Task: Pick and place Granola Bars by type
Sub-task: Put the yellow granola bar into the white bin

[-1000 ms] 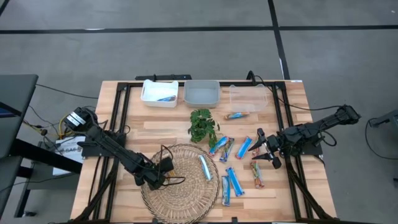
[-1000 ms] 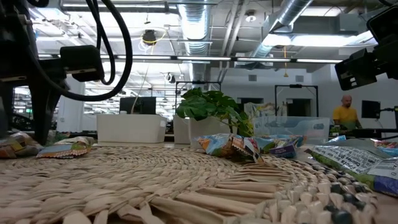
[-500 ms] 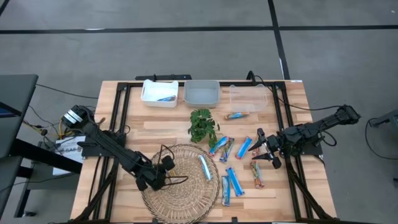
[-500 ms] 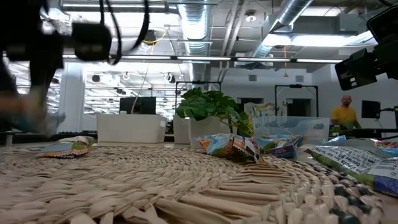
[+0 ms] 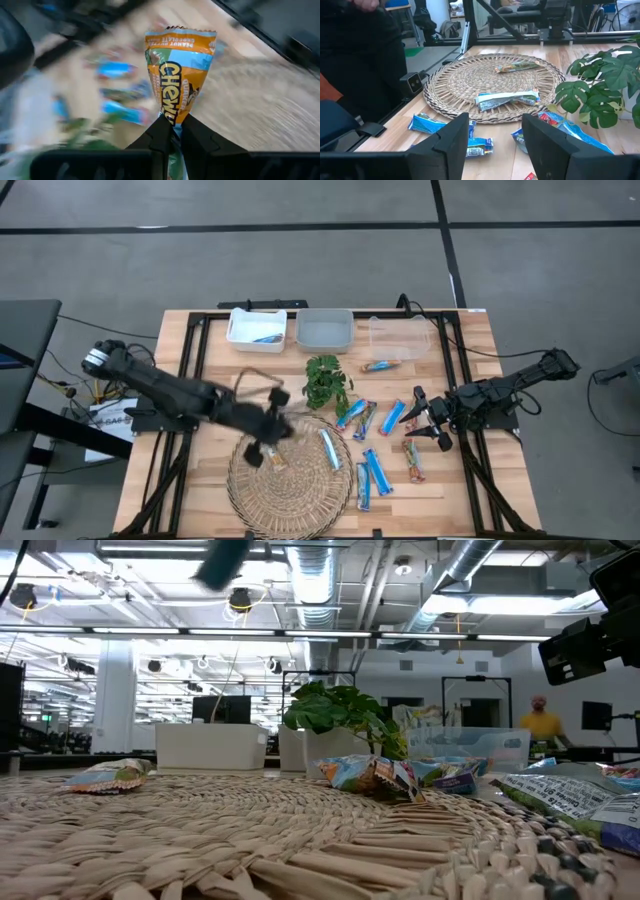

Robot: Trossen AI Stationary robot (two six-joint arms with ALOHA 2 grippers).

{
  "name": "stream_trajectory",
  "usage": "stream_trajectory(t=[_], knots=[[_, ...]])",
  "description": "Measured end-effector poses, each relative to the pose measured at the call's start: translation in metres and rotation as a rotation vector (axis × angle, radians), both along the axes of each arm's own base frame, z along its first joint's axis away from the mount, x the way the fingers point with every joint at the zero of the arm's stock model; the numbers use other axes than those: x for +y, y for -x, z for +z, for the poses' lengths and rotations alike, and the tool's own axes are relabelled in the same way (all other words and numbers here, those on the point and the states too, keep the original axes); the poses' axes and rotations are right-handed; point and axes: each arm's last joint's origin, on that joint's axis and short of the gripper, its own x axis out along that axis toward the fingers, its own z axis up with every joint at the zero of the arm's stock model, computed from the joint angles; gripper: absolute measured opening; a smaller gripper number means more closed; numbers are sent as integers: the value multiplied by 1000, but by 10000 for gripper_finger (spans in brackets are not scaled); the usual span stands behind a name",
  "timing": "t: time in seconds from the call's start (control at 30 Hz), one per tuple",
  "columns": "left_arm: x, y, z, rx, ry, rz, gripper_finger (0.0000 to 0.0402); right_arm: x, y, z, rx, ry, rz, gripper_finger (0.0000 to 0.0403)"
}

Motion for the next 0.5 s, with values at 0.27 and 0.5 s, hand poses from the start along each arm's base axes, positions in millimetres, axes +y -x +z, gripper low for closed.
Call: stream_trajectory(t=[0.27,0.5], knots=[[76,-14,38,-165,-53,250,28,0,0,0,-1,0,0,176],[146,-10,46,-182,-195,509,28,0,0,0,-1,0,0,178]])
